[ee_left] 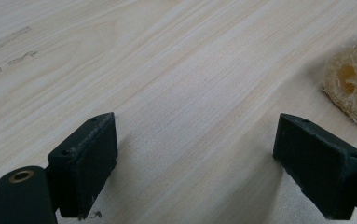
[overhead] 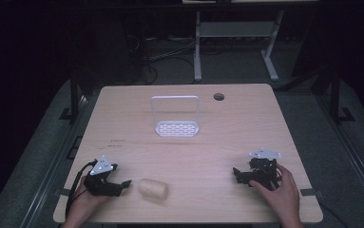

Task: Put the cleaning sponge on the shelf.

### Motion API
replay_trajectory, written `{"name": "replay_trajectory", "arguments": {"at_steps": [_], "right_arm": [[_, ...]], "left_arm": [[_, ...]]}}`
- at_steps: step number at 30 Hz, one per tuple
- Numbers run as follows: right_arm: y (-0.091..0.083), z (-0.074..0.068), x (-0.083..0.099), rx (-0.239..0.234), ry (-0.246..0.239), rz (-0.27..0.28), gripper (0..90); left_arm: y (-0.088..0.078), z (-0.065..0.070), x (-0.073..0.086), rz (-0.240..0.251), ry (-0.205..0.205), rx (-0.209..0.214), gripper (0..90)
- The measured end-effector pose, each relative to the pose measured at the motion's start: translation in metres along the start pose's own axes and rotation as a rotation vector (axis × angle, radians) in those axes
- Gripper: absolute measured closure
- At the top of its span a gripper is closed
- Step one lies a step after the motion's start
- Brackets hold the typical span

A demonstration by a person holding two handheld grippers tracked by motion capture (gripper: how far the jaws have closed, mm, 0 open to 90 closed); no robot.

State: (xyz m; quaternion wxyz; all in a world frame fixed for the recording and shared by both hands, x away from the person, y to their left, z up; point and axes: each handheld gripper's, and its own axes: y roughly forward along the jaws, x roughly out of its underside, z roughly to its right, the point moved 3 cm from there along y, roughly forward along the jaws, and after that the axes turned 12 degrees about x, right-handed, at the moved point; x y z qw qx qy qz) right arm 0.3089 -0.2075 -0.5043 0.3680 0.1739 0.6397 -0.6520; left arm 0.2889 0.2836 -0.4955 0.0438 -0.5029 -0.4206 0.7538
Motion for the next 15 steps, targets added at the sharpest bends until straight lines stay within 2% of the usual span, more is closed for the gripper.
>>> {"name": "replay_trajectory", "arguments": {"at_steps": [15], "right_arm": [[0.0000,0.0002,0.0000,0.000,-0.002,0.000,0.5]], "left_arm": [[0.0001,-0.0002,-0.0002,0.000,0.004,0.005,13.1]]}}
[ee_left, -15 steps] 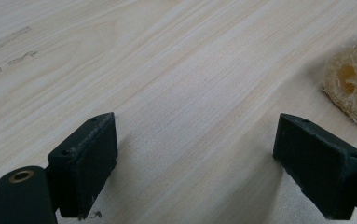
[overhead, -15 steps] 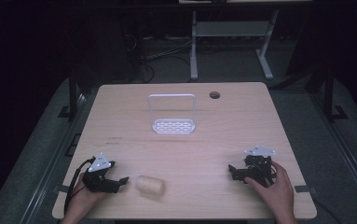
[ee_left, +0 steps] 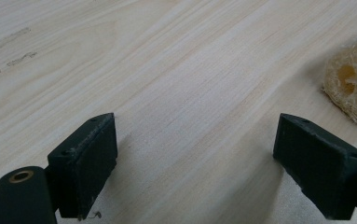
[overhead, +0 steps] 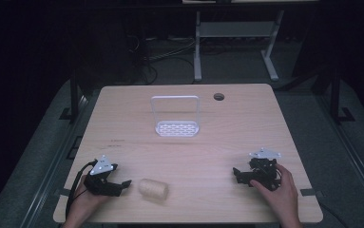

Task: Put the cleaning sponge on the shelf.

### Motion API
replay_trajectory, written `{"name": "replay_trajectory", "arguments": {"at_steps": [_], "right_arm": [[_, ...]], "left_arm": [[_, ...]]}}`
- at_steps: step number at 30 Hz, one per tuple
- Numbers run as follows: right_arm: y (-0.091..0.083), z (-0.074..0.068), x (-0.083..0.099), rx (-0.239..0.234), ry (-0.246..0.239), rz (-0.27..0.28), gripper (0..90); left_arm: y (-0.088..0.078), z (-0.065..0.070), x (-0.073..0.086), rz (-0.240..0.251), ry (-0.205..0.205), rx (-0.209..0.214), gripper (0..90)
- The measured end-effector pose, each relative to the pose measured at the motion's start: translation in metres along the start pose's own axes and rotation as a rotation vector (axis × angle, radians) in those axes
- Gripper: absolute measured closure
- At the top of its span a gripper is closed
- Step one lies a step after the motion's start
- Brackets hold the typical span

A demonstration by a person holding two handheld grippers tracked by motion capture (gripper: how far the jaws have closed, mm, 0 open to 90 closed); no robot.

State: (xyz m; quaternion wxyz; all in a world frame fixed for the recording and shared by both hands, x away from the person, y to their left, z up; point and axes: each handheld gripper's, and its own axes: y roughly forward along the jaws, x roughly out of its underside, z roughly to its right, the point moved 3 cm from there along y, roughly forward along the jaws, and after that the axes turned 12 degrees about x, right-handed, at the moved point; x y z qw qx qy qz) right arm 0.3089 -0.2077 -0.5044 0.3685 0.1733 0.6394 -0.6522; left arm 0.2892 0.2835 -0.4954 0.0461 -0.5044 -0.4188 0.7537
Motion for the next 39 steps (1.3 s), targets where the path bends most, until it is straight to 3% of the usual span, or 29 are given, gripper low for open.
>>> {"name": "replay_trajectory", "arguments": {"at_steps": [26,39], "right_arm": [[0.000,0.000,0.000,0.000,0.002,0.000,0.5],[0.000,0.000,0.000,-0.001,0.002,0.000,0.5]], "left_arm": [[-0.017,0.007,-0.017,0.010,0.073,0.101,13.6],[-0.025,0.014,-0.028,0.016,0.124,0.201,13.6]]}}
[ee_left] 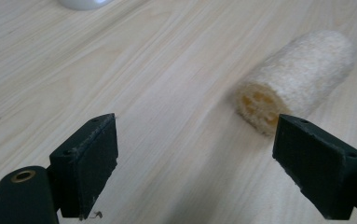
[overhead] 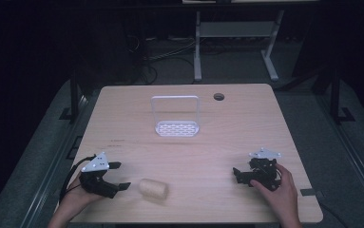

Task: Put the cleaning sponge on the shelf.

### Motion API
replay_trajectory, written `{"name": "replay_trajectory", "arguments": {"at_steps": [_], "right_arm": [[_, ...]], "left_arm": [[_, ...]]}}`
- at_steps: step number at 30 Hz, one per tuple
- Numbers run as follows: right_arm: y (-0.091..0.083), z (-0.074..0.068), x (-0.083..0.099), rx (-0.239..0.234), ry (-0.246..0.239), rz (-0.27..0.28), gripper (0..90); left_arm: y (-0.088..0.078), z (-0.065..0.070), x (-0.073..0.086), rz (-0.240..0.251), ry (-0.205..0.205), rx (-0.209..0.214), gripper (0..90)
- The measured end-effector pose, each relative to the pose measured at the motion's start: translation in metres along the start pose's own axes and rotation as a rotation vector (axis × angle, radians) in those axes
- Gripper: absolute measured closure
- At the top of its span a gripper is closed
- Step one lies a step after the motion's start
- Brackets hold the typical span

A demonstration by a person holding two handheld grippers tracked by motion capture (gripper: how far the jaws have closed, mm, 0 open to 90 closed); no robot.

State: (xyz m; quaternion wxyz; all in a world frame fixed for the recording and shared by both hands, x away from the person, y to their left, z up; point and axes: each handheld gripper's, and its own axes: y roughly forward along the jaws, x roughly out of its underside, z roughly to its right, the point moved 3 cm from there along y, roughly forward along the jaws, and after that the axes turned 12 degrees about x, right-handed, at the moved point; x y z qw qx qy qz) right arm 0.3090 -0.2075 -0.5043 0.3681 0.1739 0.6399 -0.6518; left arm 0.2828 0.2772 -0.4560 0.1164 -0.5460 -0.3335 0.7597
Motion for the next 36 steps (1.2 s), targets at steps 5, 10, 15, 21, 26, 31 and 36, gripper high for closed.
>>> {"name": "replay_trajectory", "arguments": {"at_steps": [5,10,15,21,26,31,36], "right_arm": [[0.000,0.000,0.000,-0.001,0.000,0.000,0.5],[0.000,0.000,0.000,-0.001,-0.001,0.000,0.5],[0.000,0.000,0.000,-0.001,-0.001,0.000,0.5],[0.000,0.000,0.000,-0.001,0.000,0.001,0.5],[0.000,0.000,0.000,-0.002,0.001,0.001,0.5],[0.000,0.000,0.000,-0.002,0.001,0.001,0.6],[0.000,0.000,0.000,-0.001,0.000,0.000,0.5]], "left_arm": [[0.001,0.003,-0.005,-0.004,0.026,0.031,13.6],[0.001,0.005,-0.011,-0.005,0.053,0.052,13.7],[0.002,0.008,-0.015,-0.003,0.072,0.076,13.6],[0.003,0.011,-0.022,-0.005,0.110,0.110,13.7],[0.007,0.013,-0.026,-0.014,0.131,0.131,13.7],[0.011,0.015,-0.030,-0.019,0.143,0.154,13.7],[0.018,0.017,-0.035,-0.030,0.174,0.175,13.7]]}}
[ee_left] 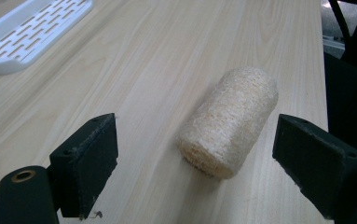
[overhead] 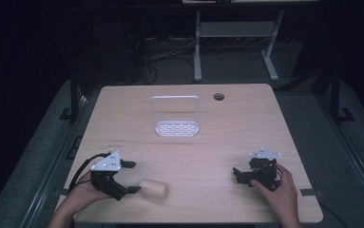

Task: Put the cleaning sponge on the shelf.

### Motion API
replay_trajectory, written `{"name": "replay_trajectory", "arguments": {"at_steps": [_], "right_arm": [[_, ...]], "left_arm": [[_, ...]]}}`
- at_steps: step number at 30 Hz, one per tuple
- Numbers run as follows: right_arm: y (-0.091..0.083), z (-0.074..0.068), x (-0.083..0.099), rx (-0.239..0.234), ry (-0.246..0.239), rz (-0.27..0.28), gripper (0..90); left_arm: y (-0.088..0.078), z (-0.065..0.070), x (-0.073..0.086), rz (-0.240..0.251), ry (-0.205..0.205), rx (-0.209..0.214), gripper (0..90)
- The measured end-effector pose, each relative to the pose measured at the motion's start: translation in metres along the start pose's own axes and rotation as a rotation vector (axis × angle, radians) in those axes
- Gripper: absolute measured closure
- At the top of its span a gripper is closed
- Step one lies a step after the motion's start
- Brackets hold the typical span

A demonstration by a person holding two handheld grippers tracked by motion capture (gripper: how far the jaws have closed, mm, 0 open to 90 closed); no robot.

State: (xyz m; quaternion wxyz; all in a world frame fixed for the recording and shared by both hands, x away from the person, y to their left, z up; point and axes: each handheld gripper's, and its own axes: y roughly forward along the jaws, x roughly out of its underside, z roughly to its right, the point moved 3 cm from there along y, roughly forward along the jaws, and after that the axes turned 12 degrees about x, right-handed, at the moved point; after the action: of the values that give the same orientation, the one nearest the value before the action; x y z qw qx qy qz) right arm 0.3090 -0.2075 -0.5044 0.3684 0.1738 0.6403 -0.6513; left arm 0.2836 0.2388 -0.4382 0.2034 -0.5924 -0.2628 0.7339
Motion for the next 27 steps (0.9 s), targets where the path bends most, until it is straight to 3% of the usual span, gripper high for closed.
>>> {"name": "replay_trajectory", "arguments": {"at_steps": [9,20,27], "right_arm": [[0.000,0.000,0.000,0.000,-0.002,0.001,0.5],[0.000,0.000,0.000,0.000,-0.002,0.001,0.6],[0.000,0.000,0.000,0.000,-0.002,0.001,0.5]], "left_arm": [[0.011,-0.002,-0.011,-0.018,0.035,0.040,13.7],[0.026,-0.004,-0.021,-0.040,0.046,0.083,13.6],[0.033,-0.001,-0.020,-0.052,0.067,0.120,13.7]]}}
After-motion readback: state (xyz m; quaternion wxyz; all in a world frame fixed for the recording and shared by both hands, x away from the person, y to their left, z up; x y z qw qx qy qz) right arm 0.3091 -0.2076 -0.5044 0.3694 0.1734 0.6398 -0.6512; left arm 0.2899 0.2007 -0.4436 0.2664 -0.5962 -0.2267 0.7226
